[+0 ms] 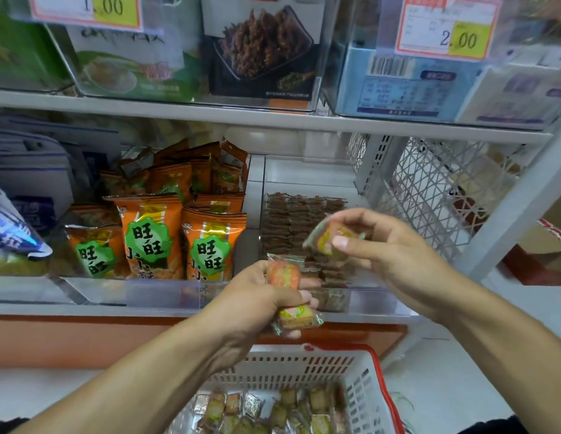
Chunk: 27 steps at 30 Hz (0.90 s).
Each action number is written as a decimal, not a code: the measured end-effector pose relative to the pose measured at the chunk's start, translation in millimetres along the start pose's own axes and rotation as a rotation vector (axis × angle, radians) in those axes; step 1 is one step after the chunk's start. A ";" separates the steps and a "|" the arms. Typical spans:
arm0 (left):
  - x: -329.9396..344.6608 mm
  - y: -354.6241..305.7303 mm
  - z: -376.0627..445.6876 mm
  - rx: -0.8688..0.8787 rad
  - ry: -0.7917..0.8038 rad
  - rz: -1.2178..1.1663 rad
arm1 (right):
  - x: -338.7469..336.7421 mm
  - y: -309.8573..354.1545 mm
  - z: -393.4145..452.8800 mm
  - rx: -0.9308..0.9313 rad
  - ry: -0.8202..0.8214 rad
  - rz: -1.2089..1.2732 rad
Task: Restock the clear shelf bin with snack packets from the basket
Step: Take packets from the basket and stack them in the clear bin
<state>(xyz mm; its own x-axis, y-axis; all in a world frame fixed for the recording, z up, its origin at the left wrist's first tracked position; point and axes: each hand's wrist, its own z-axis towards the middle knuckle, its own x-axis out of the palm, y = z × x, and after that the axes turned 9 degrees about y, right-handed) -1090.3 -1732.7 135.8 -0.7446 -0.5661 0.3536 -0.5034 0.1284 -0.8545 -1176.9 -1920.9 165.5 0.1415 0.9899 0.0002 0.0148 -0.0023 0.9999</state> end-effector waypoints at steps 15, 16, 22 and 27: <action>2.6 6.4 5.5 -0.014 -0.026 0.083 | 3.8 -1.7 -11.0 0.178 0.302 -0.258; 2.9 5.1 5.3 0.000 -0.051 0.063 | 3.9 -0.8 -11.3 0.166 0.297 -0.256; 2.6 3.8 6.6 0.086 -0.163 -0.046 | 7.9 1.4 -13.1 0.007 0.300 -0.297; -2.4 2.3 5.7 0.159 -0.133 0.033 | 12.0 -2.6 -12.6 0.000 0.277 -0.239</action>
<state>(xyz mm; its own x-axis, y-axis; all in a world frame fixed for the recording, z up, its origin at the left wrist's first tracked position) -1087.1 -1735.7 130.8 -0.6898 -0.6678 0.2795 -0.3962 0.0252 -0.9178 -1187.7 -1907.2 163.0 -0.1391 0.9633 -0.2295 0.0149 0.2338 0.9722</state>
